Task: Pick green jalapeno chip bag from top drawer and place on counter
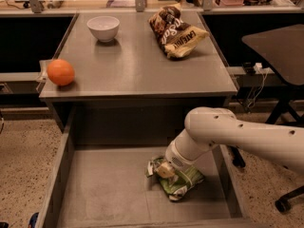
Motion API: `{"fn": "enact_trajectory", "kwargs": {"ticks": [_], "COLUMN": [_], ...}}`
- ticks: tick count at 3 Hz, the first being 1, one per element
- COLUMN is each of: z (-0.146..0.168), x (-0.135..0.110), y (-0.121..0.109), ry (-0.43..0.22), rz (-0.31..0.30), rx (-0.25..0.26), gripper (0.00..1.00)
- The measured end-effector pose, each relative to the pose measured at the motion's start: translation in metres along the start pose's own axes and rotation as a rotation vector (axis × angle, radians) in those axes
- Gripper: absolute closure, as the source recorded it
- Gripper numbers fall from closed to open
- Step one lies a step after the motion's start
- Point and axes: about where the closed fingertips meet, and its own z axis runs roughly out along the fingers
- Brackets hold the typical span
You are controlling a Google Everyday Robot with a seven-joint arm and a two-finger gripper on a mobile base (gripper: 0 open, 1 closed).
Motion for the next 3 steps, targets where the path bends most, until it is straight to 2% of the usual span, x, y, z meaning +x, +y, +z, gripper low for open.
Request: {"fn": "enact_trajectory", "kwargs": {"ticks": [1,2,3], "z": [-0.011,-0.070,-0.142], "x": [-0.003,-0.026,-0.049], "y": [0.003,0.016,0.012], "ry": [-0.026,-0.167,-0.240], "rz": [-0.043,-0.105,-0.286], "rx": [-0.017,-0.102,-0.117], "gripper": [1.00,1.00,1.00]}}
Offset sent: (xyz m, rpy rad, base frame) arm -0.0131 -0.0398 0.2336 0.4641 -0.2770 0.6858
